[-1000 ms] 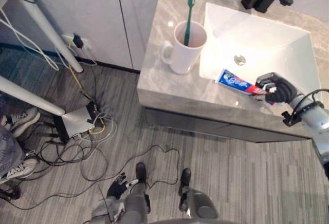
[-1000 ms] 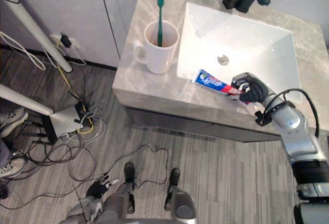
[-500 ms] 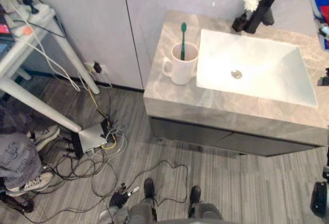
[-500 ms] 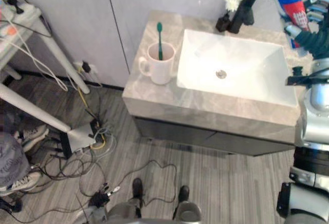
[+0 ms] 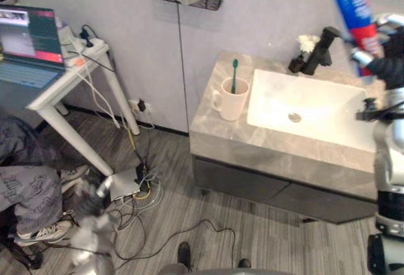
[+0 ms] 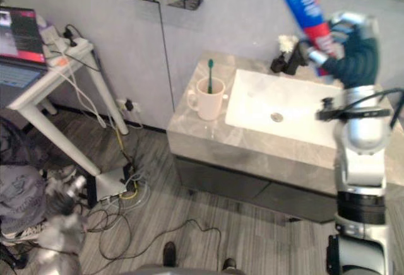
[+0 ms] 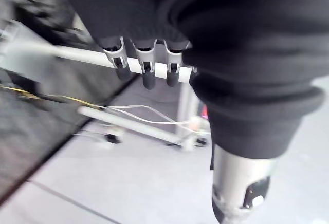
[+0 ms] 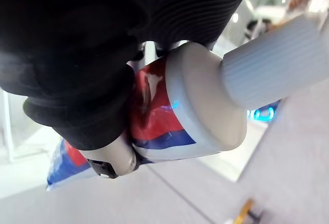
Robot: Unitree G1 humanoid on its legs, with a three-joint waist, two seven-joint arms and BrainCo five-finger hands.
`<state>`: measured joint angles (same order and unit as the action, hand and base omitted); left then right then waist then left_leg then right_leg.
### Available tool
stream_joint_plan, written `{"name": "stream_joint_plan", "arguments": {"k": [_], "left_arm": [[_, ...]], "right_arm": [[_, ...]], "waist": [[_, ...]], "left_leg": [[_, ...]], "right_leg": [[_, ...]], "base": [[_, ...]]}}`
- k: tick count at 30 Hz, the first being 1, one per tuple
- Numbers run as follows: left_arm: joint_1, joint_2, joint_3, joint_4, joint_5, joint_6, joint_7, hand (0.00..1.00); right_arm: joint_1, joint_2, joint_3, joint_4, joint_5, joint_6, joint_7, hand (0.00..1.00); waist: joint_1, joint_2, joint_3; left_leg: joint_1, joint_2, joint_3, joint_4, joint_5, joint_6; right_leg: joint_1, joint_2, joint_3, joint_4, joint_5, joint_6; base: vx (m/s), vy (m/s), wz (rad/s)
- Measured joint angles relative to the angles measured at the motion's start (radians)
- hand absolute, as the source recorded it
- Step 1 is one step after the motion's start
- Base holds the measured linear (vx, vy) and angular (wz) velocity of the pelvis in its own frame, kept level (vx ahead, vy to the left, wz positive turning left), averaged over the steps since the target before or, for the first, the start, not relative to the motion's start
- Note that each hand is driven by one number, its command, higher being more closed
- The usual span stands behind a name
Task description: Organize washtable
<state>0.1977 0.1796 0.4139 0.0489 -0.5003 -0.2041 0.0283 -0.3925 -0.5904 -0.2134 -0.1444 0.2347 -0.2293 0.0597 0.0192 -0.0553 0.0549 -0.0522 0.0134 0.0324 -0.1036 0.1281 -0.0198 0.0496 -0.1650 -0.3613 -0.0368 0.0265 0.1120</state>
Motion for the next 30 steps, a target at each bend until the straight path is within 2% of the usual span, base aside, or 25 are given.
{"name": "stream_joint_plan", "arguments": {"k": [2, 5, 8, 10, 14, 16, 18, 22, 30], "left_arm": [[-0.003, 0.015, 0.007, -0.093, 0.007, -0.009, -0.003, 0.00], [0.017, 0.015, -0.053, -0.197, 0.014, -0.008, -0.037, 0.00], [0.044, 0.014, -0.153, -0.293, 0.011, 0.000, -0.120, 0.00], [0.047, 0.014, -0.202, -0.319, 0.000, 0.000, -0.150, 0.00], [0.032, 0.016, -0.390, -0.368, -0.019, 0.004, -0.215, 0.00], [0.015, 0.019, -0.426, -0.368, -0.042, 0.005, -0.234, 0.00], [-0.002, 0.030, -0.457, -0.368, -0.060, 0.006, -0.244, 0.00], [-0.064, 0.064, -0.536, -0.368, -0.082, 0.045, -0.249, 0.00], [-0.183, 0.073, -0.620, -0.362, -0.081, 0.055, -0.246, 0.00]], "right_arm": [[0.004, 0.033, 0.040, -0.001, 0.000, 0.004, 0.023, 1.00], [0.032, 0.077, 0.078, -0.006, 0.013, 0.021, 0.075, 1.00], [0.069, 0.119, 0.139, -0.058, 0.045, 0.042, 0.126, 1.00], [0.083, 0.130, 0.178, -0.078, 0.057, 0.043, 0.148, 1.00], [0.089, 0.153, 0.268, -0.100, 0.079, 0.043, 0.189, 1.00], [0.089, 0.157, 0.278, -0.100, 0.079, 0.044, 0.203, 1.00], [0.089, 0.163, 0.301, -0.103, 0.079, 0.047, 0.204, 1.00], [0.092, 0.192, 0.324, -0.109, 0.080, 0.064, 0.207, 1.00], [0.118, 0.222, 0.392, -0.112, 0.079, 0.087, 0.230, 1.00]], "waist": [[0.001, 0.002, -0.002], [0.003, 0.008, -0.009], [0.007, 0.016, -0.015], [0.006, 0.020, -0.017], [-0.001, 0.039, -0.029], [-0.001, 0.042, -0.031], [-0.003, 0.044, -0.033], [-0.003, 0.043, -0.033], [-0.006, 0.042, -0.034]], "left_leg": [[0.003, -0.003, -0.002, 0.000, 0.002, 0.002], [0.012, -0.013, -0.006, 0.001, 0.002, 0.002], [0.014, -0.014, -0.004, 0.000, 0.002, 0.002], [0.018, -0.012, -0.004, 0.000, 0.002, 0.002], [0.019, -0.010, -0.004, 0.000, -0.003, -0.004], [0.019, -0.009, -0.004, 0.000, -0.003, -0.004], [0.019, -0.007, -0.003, 0.000, -0.003, -0.004], [0.018, -0.006, -0.003, 0.000, -0.002, -0.003], [0.017, -0.008, -0.002, 0.000, 0.007, 0.006]], "right_leg": [[0.007, -0.004, -0.010, 0.001, 0.001, 0.002], [0.021, -0.013, -0.023, 0.002, -0.003, 0.005], [0.021, -0.014, -0.021, 0.005, -0.005, 0.004], [0.020, -0.013, -0.022, 0.014, -0.010, 0.003], [0.020, -0.013, -0.023, 0.019, -0.016, -0.002], [0.018, -0.012, -0.023, 0.019, -0.016, -0.002], [0.017, -0.010, -0.022, 0.018, -0.016, -0.002], [0.017, -0.009, -0.022, 0.015, -0.013, -0.006], [0.015, -0.010, -0.019, 0.016, -0.008, 0.002]], "base": [[0.05, 0.009, 0.12], [0.04, 0.024, 0.12], [0.00, 0.000, 0.00], [-0.02, -0.001, -0.01], [-0.04, 0.004, 0.00], [-0.04, 0.004, -0.02], [-0.02, -0.003, -0.04], [0.00, 0.000, 0.00], [0.03, -0.003, 0.00]]}}
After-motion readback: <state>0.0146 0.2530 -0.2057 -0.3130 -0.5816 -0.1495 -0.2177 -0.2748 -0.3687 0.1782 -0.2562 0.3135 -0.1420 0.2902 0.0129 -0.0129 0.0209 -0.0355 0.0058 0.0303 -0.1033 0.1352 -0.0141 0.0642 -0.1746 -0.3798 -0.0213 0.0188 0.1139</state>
